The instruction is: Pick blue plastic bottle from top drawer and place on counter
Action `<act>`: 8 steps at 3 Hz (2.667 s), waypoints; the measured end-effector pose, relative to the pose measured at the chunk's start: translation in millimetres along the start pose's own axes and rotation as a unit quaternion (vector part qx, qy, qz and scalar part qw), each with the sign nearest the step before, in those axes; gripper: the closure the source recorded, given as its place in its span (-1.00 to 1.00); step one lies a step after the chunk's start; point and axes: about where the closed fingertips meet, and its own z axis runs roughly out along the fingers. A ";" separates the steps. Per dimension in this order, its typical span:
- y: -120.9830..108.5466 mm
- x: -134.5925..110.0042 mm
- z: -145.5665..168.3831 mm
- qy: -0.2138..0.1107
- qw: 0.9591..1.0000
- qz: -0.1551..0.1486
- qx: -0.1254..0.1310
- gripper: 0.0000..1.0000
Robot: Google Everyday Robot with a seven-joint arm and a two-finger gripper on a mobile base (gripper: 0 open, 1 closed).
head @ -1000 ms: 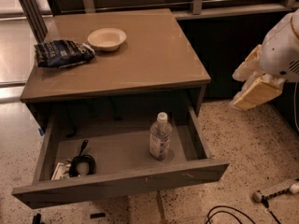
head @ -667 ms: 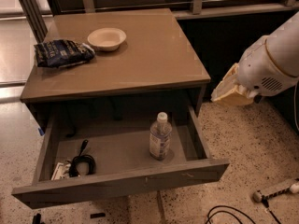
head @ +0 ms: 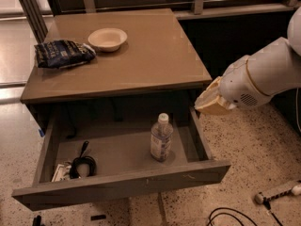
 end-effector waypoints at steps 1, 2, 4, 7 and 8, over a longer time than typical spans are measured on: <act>0.0 0.2 0.1 0.000 1.000 0.000 0.000 1.00; 1.4 11.6 5.0 0.008 1.000 -0.005 -0.004 1.00; 14.2 22.5 61.2 -0.022 0.999 -0.011 -0.042 0.15; 25.0 14.0 101.7 -0.066 0.996 -0.012 -0.065 -0.68; 29.3 9.8 115.8 -0.082 0.994 -0.008 -0.070 -0.66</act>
Offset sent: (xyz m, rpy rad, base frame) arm -0.0023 -0.0185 -0.0241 -0.0346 0.0143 0.0156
